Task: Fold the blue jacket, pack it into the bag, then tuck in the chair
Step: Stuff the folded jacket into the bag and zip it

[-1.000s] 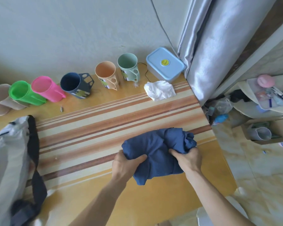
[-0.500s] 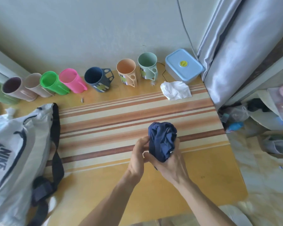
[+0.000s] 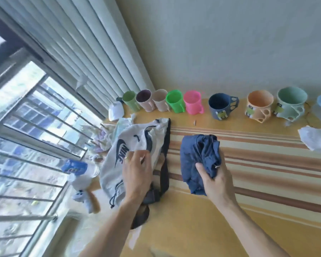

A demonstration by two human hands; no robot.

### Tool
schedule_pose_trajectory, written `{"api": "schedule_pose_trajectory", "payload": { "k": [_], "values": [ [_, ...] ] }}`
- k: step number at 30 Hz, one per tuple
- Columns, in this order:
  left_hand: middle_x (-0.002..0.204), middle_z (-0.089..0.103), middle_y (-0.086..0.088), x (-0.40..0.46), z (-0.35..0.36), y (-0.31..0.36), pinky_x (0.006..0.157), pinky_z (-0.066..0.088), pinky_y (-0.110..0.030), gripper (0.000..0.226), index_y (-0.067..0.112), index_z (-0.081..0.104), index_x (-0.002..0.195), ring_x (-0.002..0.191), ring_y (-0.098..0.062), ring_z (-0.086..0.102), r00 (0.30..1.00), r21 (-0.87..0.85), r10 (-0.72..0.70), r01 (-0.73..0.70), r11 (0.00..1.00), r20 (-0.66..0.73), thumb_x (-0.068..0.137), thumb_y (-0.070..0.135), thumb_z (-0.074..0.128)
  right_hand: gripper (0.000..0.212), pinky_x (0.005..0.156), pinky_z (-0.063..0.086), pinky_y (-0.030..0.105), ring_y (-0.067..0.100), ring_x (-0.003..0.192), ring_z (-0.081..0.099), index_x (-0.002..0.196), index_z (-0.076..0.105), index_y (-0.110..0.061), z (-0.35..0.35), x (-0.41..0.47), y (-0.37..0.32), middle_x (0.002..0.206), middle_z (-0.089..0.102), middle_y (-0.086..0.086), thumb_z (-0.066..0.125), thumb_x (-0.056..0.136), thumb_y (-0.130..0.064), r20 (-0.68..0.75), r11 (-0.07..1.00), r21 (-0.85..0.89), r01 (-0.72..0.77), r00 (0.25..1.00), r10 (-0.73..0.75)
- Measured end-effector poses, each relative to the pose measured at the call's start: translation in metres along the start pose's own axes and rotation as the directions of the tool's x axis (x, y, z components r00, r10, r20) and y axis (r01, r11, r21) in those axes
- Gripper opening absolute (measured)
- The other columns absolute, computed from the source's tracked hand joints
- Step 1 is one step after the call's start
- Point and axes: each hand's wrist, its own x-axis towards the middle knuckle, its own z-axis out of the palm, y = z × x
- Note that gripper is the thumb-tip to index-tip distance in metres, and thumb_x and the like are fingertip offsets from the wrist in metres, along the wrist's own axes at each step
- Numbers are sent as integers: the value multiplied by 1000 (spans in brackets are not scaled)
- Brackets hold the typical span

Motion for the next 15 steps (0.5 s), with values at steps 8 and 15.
{"api": "schedule_pose_trajectory", "payload": {
  "k": [8, 15],
  "values": [
    [132, 51, -7, 86, -1, -128, 90, 49, -42, 65, 24, 57, 123, 122, -30, 52, 916, 373, -180, 37, 927, 358, 75, 64, 76, 42, 82, 33, -7, -23, 93, 55, 130, 52, -24, 139, 34, -63, 113, 60, -22, 71, 92, -20, 18, 995, 103, -20, 1000, 18],
    [101, 64, -12, 97, 15, -175, 59, 42, -38, 24, 14, 45, 108, 86, -32, 63, 929, 346, 20, -158, 925, 370, 89, 3, 55, 56, 105, 47, 31, 13, 122, 60, 144, 47, -18, 210, 57, -49, 133, 65, -4, 67, 93, -33, 118, 993, -97, -62, 990, 74]
  ]
}}
